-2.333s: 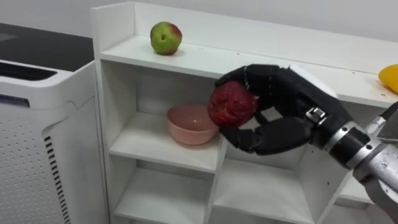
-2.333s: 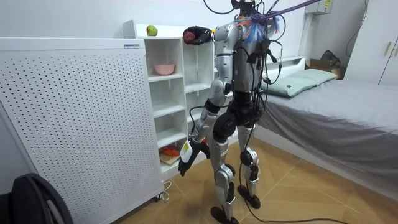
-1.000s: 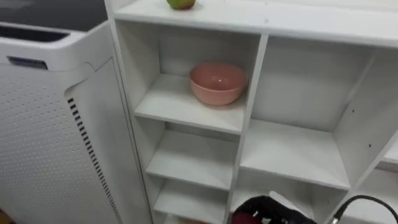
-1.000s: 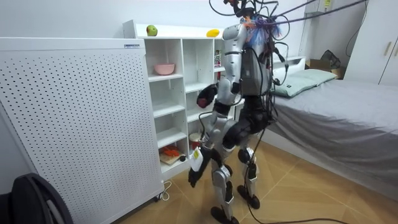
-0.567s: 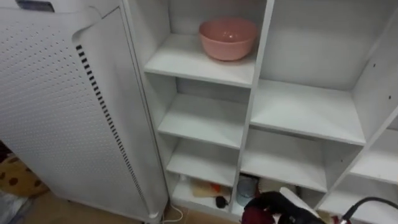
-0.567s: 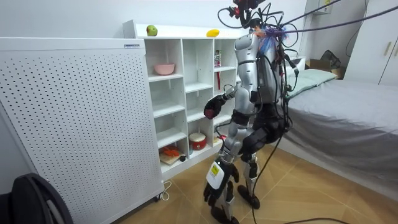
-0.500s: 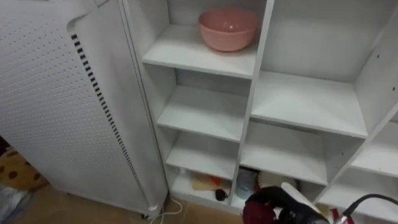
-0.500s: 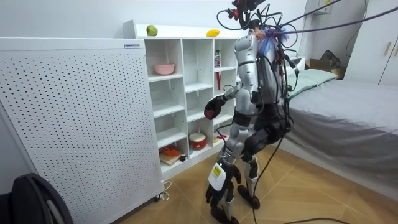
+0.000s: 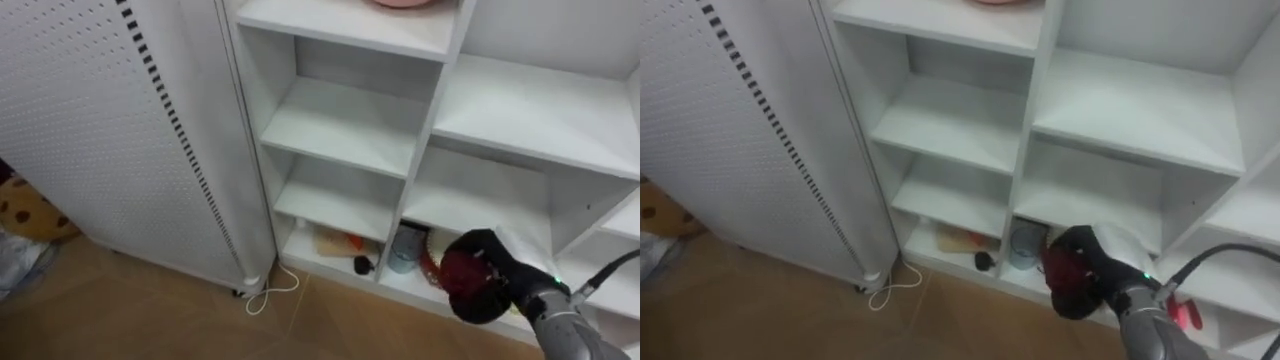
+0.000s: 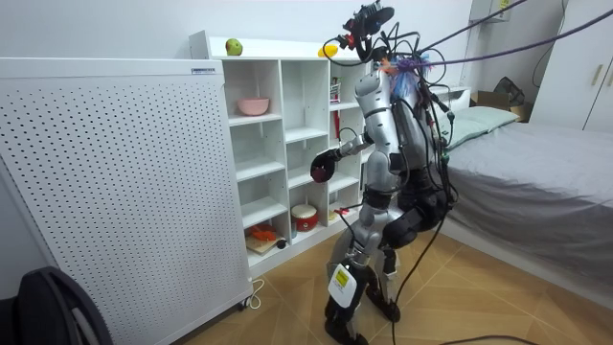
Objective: Arrange fruit in the closet
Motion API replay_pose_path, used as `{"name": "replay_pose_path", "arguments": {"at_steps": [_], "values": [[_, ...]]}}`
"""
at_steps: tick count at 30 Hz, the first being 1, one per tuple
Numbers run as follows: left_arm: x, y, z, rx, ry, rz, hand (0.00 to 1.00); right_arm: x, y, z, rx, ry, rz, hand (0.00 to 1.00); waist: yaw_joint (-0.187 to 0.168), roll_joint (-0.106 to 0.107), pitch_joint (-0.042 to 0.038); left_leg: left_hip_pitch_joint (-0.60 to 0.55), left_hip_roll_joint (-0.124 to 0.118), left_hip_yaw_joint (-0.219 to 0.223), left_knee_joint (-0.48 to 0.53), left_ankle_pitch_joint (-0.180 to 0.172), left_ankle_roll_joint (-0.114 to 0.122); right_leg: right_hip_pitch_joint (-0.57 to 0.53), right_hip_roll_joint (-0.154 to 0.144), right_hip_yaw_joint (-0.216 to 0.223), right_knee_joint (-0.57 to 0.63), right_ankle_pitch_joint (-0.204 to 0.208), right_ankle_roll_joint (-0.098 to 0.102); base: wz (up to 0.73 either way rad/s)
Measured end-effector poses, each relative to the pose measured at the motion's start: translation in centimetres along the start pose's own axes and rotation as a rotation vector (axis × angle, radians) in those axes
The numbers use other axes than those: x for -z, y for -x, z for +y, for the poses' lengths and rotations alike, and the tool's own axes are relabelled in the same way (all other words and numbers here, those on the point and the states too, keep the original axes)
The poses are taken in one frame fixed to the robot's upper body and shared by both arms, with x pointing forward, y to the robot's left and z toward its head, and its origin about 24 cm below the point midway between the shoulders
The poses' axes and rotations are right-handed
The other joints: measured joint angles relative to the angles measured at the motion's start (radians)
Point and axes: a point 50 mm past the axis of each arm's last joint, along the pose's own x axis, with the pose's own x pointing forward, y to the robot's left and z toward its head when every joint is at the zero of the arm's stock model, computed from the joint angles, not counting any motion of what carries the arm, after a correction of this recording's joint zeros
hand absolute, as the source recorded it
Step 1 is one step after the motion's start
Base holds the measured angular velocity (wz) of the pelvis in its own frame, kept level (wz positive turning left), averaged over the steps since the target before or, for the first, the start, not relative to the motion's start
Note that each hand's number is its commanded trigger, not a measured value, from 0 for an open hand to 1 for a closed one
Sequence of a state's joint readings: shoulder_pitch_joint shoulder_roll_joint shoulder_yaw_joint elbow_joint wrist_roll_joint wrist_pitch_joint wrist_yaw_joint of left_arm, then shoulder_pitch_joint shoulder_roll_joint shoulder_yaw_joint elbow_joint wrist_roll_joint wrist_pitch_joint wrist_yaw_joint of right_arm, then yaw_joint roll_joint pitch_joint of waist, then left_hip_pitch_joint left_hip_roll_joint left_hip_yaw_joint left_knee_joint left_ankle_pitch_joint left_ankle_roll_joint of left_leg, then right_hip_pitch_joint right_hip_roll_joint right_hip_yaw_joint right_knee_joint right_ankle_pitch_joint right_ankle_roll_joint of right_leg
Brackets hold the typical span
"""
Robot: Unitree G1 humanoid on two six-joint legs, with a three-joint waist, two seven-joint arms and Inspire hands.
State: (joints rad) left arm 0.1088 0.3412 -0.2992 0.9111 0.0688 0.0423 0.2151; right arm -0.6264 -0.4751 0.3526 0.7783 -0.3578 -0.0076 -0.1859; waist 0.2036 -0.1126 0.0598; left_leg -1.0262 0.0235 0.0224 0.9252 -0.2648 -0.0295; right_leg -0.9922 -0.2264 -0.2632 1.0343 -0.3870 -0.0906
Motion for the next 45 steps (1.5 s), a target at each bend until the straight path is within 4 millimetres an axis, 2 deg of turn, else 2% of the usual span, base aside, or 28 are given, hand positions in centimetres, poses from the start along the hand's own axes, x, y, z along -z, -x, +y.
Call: {"name": "replay_pose_path", "arguments": {"at_steps": [3,7,8,13,18,19,22,24,28,34,41,43,45], "values": [[1.0,0.4,0.4,-0.006,0.007,0.026,0.00,-0.6,-0.7,-1.8,0.079,0.030,-0.019,1.00,-0.002,-0.008,-0.0002,-0.050,-0.006,-0.003,0.019,0.003,-0.005,-0.047,-0.019,-0.008,0.030,-0.008,-0.008,0.12],[1.7,0.6,1.2,-0.024,-0.001,0.048,0.00,-1.0,-1.0,-3.2,0.161,0.069,-0.034,1.00,-0.003,-0.021,0.0005,-0.102,-0.005,-0.011,0.043,0.006,-0.009,-0.090,-0.022,-0.015,0.057,-0.019,-0.010,0.17],[1.8,0.6,1.5,-0.029,-0.007,0.044,0.00,-1.0,-1.2,-3.5,0.181,0.082,-0.027,1.00,-0.003,-0.027,0.0032,-0.113,-0.005,-0.014,0.048,0.006,-0.009,-0.098,-0.023,-0.018,0.063,-0.022,-0.012,0.10],[1.4,0.7,2.1,-0.047,-0.012,0.029,0.00,-0.2,-1.6,-5.2,0.283,0.122,0.018,1.00,-0.001,-0.030,0.0027,-0.172,-0.006,-0.030,0.077,0.006,-0.009,-0.137,-0.033,-0.041,0.085,-0.027,-0.015,0.10],[2.1,0.9,3.0,-0.059,0.031,0.049,0.00,0.5,-1.9,-7.1,0.381,0.046,0.092,1.00,0.005,-0.034,0.0032,-0.227,-0.015,-0.033,0.094,0.007,-0.008,-0.192,-0.040,-0.037,0.103,-0.027,-0.012,0.02],[2.1,1.0,3.1,-0.061,0.028,0.051,0.00,0.9,-2.0,-7.4,0.395,0.028,0.120,1.00,0.008,-0.034,0.0032,-0.234,-0.020,-0.031,0.094,0.007,-0.007,-0.202,-0.050,-0.036,0.110,-0.027,-0.012,0.09],[2.0,1.0,3.2,-0.063,0.033,0.051,0.00,1.6,-1.9,-7.7,0.416,0.015,0.165,1.00,0.027,-0.033,0.0037,-0.248,-0.021,-0.029,0.098,0.007,-0.007,-0.217,-0.056,-0.038,0.117,-0.030,-0.016,0.06],[2.5,1.2,3.2,-0.060,0.039,0.062,0.00,1.8,-1.8,-7.9,0.436,-0.001,0.184,1.00,0.027,-0.033,0.0037,-0.267,-0.019,-0.028,0.101,0.008,-0.005,-0.234,-0.066,-0.041,0.127,-0.036,-0.023,0.11],[3.1,1.5,3.5,-0.061,0.060,0.080,0.00,1.9,-1.8,-8.3,0.472,-0.075,0.205,1.00,0.031,-0.033,0.0039,-0.296,-0.018,-0.030,0.114,0.008,-0.005,-0.259,-0.070,-0.046,0.137,-0.038,-0.027,0.01],[4.2,2.0,3.6,-0.081,0.088,0.109,0.00,2.5,-1.6,-9.3,0.537,-0.161,0.245,1.00,0.045,-0.033,0.0034,-0.315,-0.019,-0.030,0.122,0.008,-0.005,-0.277,-0.070,-0.045,0.138,-0.036,-0.019,-0.03],[3.8,2.0,3.7,-0.104,0.095,0.094,0.00,3.0,-1.4,-9.4,0.578,-0.215,0.285,1.00,0.046,-0.033,0.0035,-0.327,-0.021,-0.028,0.150,0.003,0.002,-0.286,-0.089,-0.044,0.166,-0.046,-0.021,0.01],[3.8,2.0,3.7,-0.110,0.097,0.094,0.00,3.3,-1.2,-9.7,0.610,-0.223,0.301,1.00,0.046,-0.034,0.0038,-0.331,-0.022,-0.027,0.155,0.001,0.005,-0.287,-0.092,-0.045,0.171,-0.048,-0.018,0.06],[3.9,2.0,3.7,-0.111,0.105,0.098,0.00,3.5,-1.1,-11.0,0.669,-0.220,0.315,1.00,0.046,-0.034,0.0038,-0.336,-0.022,-0.024,0.158,0.001,0.006,-0.290,-0.095,-0.045,0.173,-0.049,-0.014,0.05]]}}
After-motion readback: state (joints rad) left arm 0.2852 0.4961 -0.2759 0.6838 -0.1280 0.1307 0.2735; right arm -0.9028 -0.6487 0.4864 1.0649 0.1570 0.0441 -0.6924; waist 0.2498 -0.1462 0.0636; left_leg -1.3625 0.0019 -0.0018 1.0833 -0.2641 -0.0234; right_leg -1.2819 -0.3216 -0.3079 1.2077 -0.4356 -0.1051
